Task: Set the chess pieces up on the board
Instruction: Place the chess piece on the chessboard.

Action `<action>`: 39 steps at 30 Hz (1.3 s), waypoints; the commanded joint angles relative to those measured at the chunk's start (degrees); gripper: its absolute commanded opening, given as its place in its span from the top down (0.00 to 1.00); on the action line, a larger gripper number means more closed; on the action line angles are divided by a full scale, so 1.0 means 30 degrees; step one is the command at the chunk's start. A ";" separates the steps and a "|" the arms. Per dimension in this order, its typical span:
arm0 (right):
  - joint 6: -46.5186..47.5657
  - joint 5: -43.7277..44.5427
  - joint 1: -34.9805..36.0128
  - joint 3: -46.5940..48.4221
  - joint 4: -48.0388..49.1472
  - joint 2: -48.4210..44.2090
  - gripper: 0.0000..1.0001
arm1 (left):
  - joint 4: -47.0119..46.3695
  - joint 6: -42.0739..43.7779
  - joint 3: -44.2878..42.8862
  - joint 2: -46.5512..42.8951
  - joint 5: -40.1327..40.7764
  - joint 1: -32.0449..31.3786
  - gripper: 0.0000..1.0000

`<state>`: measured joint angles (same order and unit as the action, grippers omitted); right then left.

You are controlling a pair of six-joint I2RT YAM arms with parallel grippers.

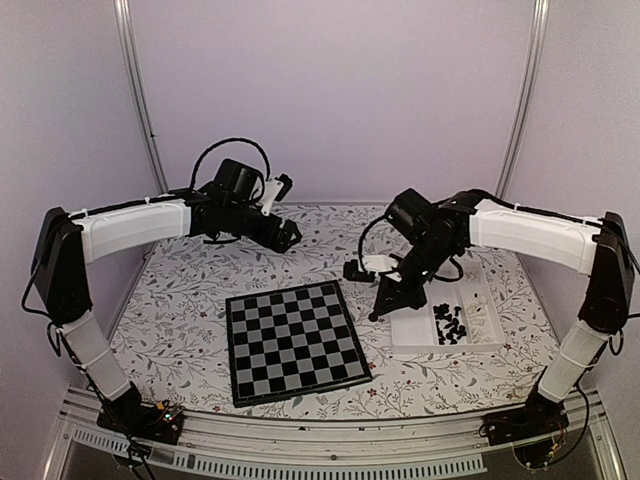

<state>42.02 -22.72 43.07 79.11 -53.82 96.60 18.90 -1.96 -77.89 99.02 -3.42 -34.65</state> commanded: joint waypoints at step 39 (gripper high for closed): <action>-0.1017 0.0461 0.6650 0.5691 -0.0936 0.8211 1.00 | 0.0665 0.0154 -0.0720 -0.0323 -0.0555 -0.0219 0.02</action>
<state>39.38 -22.39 62.50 95.57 -55.77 120.62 20.49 -1.91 -78.39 99.02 -4.29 -34.74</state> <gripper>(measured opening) 0.058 0.977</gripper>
